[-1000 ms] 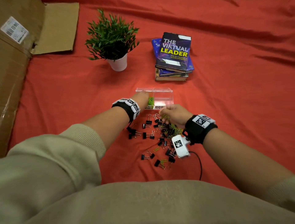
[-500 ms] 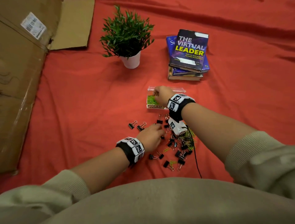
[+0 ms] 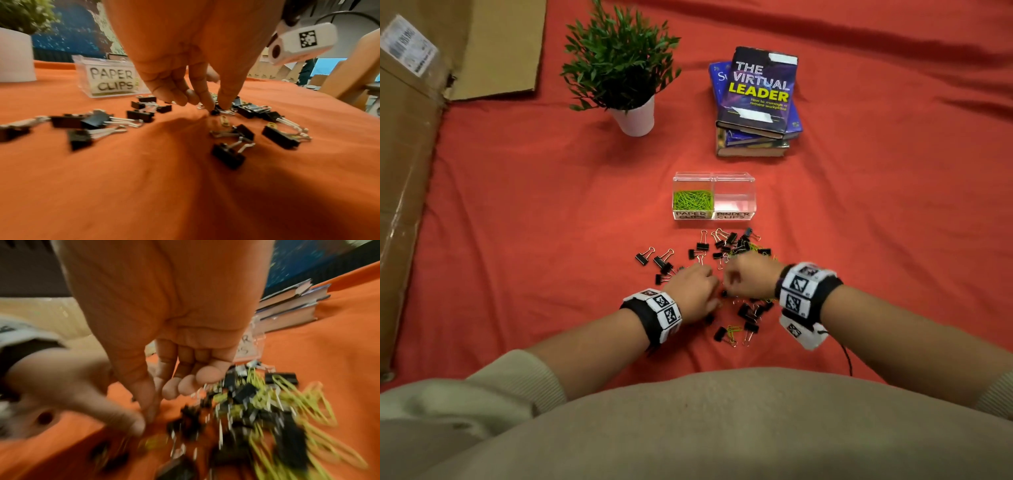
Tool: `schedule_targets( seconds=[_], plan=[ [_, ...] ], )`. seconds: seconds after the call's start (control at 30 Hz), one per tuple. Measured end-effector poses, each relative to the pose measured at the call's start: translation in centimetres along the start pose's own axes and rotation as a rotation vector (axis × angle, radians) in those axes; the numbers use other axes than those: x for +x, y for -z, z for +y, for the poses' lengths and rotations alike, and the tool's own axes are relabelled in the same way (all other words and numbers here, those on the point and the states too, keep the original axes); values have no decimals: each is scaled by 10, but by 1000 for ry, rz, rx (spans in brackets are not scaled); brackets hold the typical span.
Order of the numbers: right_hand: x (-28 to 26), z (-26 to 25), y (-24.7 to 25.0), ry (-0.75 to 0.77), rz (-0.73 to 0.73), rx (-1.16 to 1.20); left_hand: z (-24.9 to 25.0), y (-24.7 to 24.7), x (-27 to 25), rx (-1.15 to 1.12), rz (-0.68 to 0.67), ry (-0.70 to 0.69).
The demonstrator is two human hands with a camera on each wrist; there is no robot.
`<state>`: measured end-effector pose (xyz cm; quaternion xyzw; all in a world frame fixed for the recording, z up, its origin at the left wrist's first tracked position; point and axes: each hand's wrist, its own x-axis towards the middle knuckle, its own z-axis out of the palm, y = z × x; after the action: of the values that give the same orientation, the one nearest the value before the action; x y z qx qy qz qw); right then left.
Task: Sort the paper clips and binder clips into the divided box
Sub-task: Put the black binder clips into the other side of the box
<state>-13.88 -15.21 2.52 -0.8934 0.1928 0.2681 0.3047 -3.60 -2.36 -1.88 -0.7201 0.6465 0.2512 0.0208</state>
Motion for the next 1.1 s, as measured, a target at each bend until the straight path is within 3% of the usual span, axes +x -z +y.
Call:
schedule_targets(
  seconds=[0.1,0.33,0.53,0.63,0.9,1.1],
  plan=[
    [-24,-3,-29,-24,-78,-166,15,-10,5,11,-53,5],
    [-28,-7,-64,12,-12,-408,15,-13,1,-62,-76,57],
    [-28,-12,-79,-66,-27,-304,16,-3,-1,-426,-30,163],
    [-30,-16,-81,-109,-32,-243,20,3,3,-486,-9,198],
    [-32,13,-71,-69,110,-200,32,-5,6,-226,-84,63],
    [-37,41,-58,-71,203,-3,35,-12,-4,-164,-142,-103]
  ],
)
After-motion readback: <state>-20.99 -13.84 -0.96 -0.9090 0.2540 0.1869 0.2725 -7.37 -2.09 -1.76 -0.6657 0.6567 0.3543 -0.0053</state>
